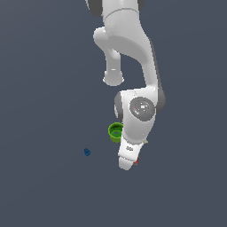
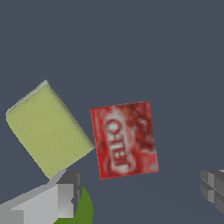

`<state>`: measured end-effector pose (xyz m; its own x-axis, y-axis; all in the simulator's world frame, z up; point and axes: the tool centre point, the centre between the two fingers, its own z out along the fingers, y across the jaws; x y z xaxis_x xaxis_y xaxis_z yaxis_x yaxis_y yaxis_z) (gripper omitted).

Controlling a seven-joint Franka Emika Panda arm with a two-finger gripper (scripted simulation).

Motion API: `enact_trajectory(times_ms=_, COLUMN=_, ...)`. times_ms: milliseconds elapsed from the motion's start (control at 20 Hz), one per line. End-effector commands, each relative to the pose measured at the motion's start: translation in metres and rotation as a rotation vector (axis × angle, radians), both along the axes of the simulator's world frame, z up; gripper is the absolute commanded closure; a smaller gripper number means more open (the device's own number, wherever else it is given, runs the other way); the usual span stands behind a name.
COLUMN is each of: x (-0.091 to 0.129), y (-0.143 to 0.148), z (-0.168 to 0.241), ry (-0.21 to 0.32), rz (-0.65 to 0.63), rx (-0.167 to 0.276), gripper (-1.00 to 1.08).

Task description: Pick up a designated object from a clutter of objects.

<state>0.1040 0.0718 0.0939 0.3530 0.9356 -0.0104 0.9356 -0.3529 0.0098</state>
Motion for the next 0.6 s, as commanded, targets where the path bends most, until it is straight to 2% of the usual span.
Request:
enact_trajectory(times_ms=0, x=0.001, y=0.004, z=-0.01, ry=0.002, rz=0.049, rx=0.005, gripper=-0.92)
enact_trajectory(times_ms=300, x=0.0, y=0.011, z=-0.026, ry=0.006, rz=0.115, rx=0.011, gripper=-0.92)
enact_trajectory(times_ms=550, x=0.0, y=0.012, z=-0.028, ry=0.007, rz=0.123, rx=0.012, gripper=-0.92)
